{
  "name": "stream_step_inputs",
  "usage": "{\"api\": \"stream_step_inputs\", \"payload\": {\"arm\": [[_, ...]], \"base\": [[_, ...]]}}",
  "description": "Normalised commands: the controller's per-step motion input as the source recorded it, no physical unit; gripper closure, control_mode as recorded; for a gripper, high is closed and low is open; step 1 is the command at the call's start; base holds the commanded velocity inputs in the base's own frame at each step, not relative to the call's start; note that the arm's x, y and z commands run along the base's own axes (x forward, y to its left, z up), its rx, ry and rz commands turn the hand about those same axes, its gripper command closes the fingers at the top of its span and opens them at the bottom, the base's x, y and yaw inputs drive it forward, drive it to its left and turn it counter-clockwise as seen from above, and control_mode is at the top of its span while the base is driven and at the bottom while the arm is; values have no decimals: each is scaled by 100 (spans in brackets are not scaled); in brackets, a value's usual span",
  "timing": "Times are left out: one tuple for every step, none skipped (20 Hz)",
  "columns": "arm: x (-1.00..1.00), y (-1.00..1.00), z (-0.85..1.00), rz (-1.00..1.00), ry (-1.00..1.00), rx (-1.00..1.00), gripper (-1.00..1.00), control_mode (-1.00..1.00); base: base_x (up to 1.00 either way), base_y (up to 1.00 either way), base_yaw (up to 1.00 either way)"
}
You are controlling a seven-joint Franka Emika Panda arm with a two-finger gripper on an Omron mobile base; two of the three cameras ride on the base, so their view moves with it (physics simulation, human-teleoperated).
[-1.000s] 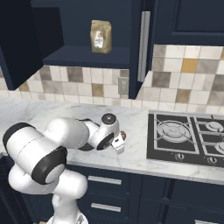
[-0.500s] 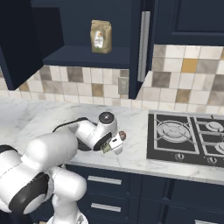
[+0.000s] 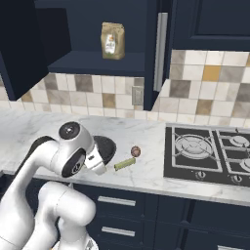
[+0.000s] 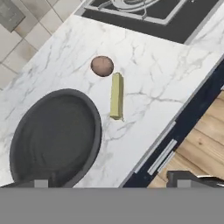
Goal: Pick the egg and butter from the fridge and place them by the bowl for mixing.
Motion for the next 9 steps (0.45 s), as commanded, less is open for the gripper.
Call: {"api": "stream_step_inputs", "payload": {"arm": [[-100, 86, 45, 0, -44, -33, -100, -100], [-100, 76, 4, 16, -41, -36, -100, -100], [-100, 15, 26, 0, -85, -24, -100, -100], [-100, -36, 25, -20, -53, 4, -100, -100], [0, 0, 0, 0, 0, 0, -100, -100], [0, 0, 0, 0, 0, 0, -100, -100], [-56, 0, 0, 0, -30, 0, -100, -100], [-98, 59, 0, 14, -40, -22, -100, -100], [-100, 99, 0, 22, -41, -39, -100, -100]], "base": [[0, 0, 0], [0, 0, 0], [0, 0, 0], [0, 0, 0], [0, 0, 0], [0, 0, 0], [0, 0, 0], [0, 0, 0], [0, 0, 0]]}}
